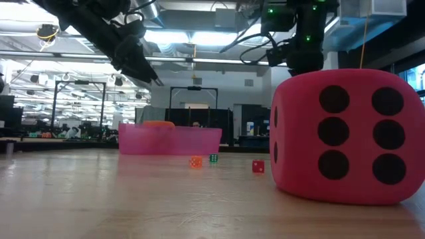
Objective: Pick & Place Dice
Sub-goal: Put the large pink die into the red bin
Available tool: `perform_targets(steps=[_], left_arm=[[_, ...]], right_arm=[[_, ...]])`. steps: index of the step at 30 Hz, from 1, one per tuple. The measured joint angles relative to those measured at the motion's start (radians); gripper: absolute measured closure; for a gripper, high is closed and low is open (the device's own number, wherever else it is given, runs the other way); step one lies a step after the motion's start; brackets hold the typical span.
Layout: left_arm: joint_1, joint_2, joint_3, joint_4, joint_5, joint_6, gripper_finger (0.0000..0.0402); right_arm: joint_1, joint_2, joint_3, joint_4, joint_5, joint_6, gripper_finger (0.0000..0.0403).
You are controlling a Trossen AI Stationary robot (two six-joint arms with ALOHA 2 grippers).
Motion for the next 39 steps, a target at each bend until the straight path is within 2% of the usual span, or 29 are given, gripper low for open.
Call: perform_targets(steps=[6,10,17,23,27,30,34,39], left_arm=[[0.0,0.0,0.0,0.0,0.0,-0.015,0.0002],[0.0,0.0,0.0,0.029,0.0,0.001,0.0002],[0.0,0.0,0.0,0.079,-0.001,0.009,0.0002],[0.0,0.0,0.0,0.082,-0.001,0.01,0.0002],[0.0,0.0,0.0,0.082,-0.001,0.012,0.0002],[0.0,0.0,0.0,0.082,-0.014,0.012,0.0002],[0.0,0.0,0.0,0.084,-0.069,0.012,0.0002],[0.0,0.0,0.0,0.101,-0.112,0.012,0.0002]], right_arm=[[-0.028,0.001,0.0,0.005,0.0,-0.063,0.0081],[-0.04,0.001,0.0,0.014,-0.053,-0.113,0.0053],[-0.028,0.001,0.0,0.011,-0.207,-0.228,0.0041],[0.0,0.001,-0.012,0.013,-0.259,-0.314,0.0041],[0.0,0.002,-0.087,0.021,-0.253,-0.321,0.0041],[0.004,0.0,-0.13,0.044,-0.199,-0.356,0.0041],[0.026,0.002,-0.126,0.038,-0.101,-0.366,0.004],[0.046,0.002,-0.083,0.039,-0.11,-0.367,0.004]])
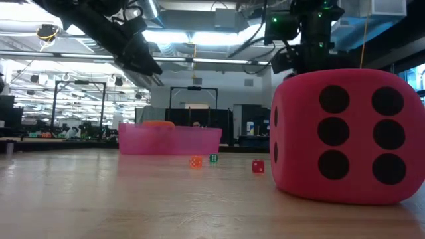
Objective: Pick & Place Dice
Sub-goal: Put the large pink die into the red bin
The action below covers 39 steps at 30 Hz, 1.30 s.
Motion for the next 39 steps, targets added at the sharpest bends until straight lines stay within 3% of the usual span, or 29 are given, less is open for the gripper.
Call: perform_targets(steps=[7,18,39], left_arm=[[0.0,0.0,0.0,0.004,0.0,0.0,0.0002],[0.0,0.0,0.0,0.002,0.01,-0.001,0.0002],[0.0,0.0,0.0,-0.004,0.012,0.024,0.0002]], right_arm=[[-0.013,0.005,-0.001,0.005,-0.068,-0.007,0.004],[-0.05,0.006,-0.005,0.013,-0.012,-0.026,0.004],[-0.054,0.006,-0.005,0.005,-0.042,0.107,0.004]])
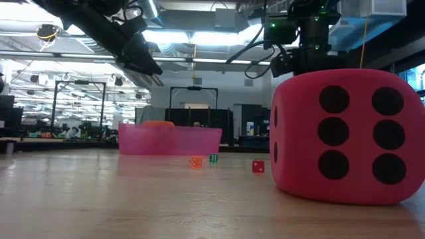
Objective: Pick & Place Dice
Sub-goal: Put the large pink die into the red bin
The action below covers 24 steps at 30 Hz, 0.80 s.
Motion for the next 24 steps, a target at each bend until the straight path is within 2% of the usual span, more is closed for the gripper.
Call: perform_targets(steps=[20,24], left_arm=[[0.0,0.0,0.0,0.0,0.0,0.001,0.0002],[0.0,0.0,0.0,0.0,-0.001,0.001,0.0002]], right_arm=[[0.0,0.0,0.0,0.003,0.0,0.001,0.004],[0.0,0.0,0.0,-0.002,0.068,0.042,0.004]])
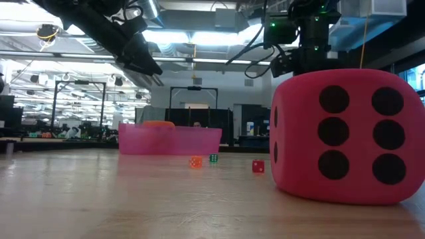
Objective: Pick & Place Dice
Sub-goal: Put the large pink die into the red bin
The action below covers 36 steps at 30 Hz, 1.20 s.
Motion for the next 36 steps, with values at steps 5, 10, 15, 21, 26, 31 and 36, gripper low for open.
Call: perform_targets(steps=[5,10,15,21,26,31,36], left_arm=[[0.0,0.0,0.0,0.0,0.0,0.0,0.0002],[0.0,0.0,0.0,0.0,0.0,0.0,0.0002],[0.0,0.0,0.0,0.0,0.0,0.0,0.0002],[0.0,0.0,0.0,0.0,0.0,0.0,0.0002],[0.0,0.0,0.0,0.0,0.0,0.0,0.0002],[0.0,0.0,0.0,0.0,0.0,0.0,0.0002],[0.0,0.0,0.0,0.0,0.0,0.0,0.0002]], right_arm=[[0.0,0.0,0.0,0.026,-0.065,-0.046,0.0028],[-0.004,0.0,0.0,0.014,-0.061,-0.041,0.0008],[-0.005,0.0,0.0,-0.016,-0.071,0.013,0.0004],[-0.006,0.0,0.0,-0.015,-0.048,0.038,0.0004],[-0.008,0.0,0.0,-0.015,-0.027,-0.017,0.0003],[-0.008,0.0,0.0,-0.018,-0.082,-0.043,0.0003],[-0.009,0.0,0.0,-0.033,-0.094,-0.048,0.0003]])
